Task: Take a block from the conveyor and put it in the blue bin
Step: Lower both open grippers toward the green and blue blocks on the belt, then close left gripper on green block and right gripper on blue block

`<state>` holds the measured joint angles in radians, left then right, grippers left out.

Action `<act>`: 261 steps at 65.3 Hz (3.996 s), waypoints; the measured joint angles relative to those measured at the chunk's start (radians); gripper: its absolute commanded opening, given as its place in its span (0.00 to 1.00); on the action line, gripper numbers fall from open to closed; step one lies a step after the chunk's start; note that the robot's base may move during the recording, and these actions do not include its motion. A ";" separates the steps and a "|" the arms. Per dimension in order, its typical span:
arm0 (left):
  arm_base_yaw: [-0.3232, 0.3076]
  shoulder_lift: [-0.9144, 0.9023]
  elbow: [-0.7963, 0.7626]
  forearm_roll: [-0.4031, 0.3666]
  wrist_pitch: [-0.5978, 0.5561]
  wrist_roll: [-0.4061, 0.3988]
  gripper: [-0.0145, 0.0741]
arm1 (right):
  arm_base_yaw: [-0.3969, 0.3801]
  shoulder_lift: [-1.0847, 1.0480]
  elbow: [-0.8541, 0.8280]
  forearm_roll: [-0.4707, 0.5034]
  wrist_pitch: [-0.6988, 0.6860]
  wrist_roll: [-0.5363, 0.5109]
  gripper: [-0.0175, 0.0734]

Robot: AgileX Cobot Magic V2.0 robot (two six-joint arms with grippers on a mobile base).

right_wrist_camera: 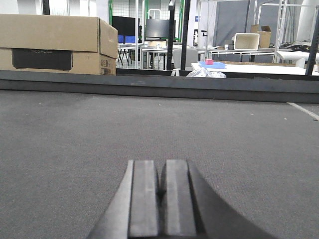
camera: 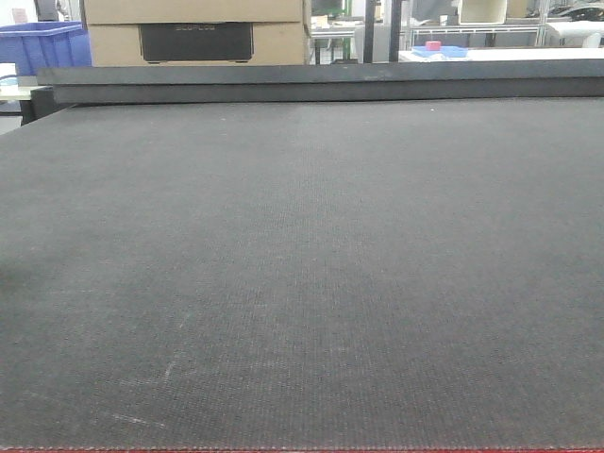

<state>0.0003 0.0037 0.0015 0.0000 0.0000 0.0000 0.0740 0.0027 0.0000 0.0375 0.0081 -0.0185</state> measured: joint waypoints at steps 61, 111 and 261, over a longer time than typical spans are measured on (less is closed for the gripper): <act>0.000 0.000 -0.002 0.000 0.000 0.000 0.04 | 0.000 0.000 -0.002 0.000 -0.023 0.000 0.01; 0.000 0.674 -0.851 -0.112 0.951 0.000 0.04 | 0.000 0.621 -0.756 0.002 0.743 0.000 0.01; -0.111 1.484 -1.113 0.054 1.006 -0.240 0.63 | 0.000 1.429 -1.089 0.033 0.925 0.104 0.02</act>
<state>-0.1105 1.4872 -1.1114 0.0541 1.0060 -0.2402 0.0740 1.4312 -1.0894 0.0703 0.9329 0.0854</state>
